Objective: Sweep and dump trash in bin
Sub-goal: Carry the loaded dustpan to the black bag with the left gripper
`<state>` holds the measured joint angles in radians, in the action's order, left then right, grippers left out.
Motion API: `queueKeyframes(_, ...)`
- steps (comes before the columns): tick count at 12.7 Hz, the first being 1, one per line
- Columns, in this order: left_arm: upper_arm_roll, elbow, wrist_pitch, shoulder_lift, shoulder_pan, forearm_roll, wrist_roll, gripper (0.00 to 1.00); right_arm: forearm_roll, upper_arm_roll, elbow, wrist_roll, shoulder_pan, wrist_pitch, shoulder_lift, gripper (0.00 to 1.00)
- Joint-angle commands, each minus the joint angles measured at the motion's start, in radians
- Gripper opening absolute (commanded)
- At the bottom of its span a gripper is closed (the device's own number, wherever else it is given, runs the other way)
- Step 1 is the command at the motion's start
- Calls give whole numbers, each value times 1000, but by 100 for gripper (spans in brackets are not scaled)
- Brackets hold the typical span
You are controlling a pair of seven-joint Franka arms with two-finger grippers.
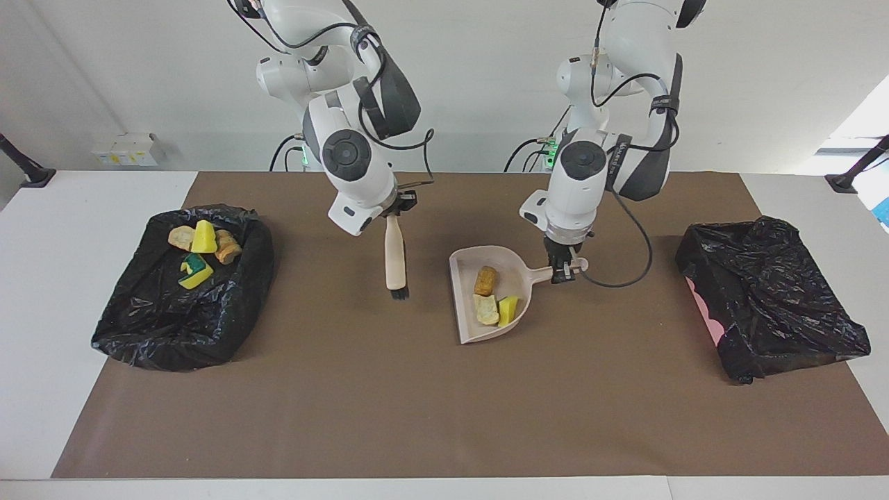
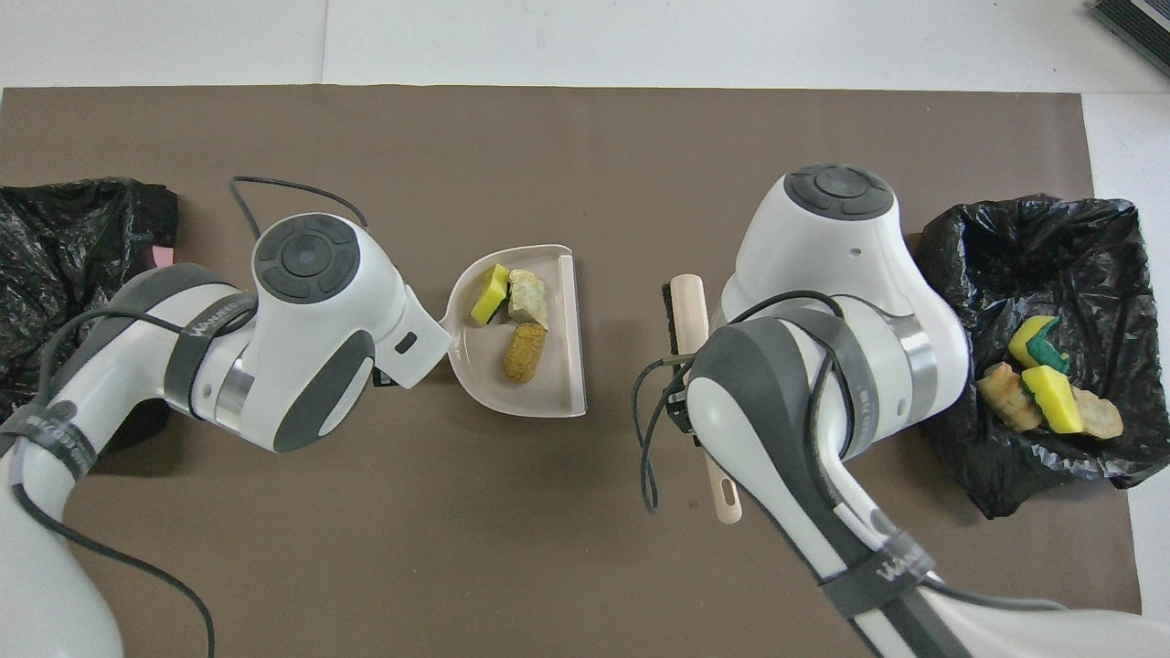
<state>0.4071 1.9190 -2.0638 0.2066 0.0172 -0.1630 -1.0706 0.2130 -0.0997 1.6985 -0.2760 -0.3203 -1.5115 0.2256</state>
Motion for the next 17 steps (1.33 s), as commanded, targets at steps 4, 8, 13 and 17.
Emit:
queueKeyframes(4, -253, 40, 106, -173, -5, 161, -395, 0, -1, -8, 36, -188, -182, -4, -42, 0)
queueKeyframes(8, -479, 20, 132, -216, -2, 192, -564, 0, 19, -8, 52, -331, -305, -114, -2, 0)
queueKeyframes(13, -752, -51, 134, -207, -3, 194, -678, 0, 34, -9, 153, -385, -367, -213, 0, 0)
queueKeyframes(17, -852, -118, 27, -152, -11, 59, -762, 0, 60, -9, 234, -400, -430, -381, 12, 0)
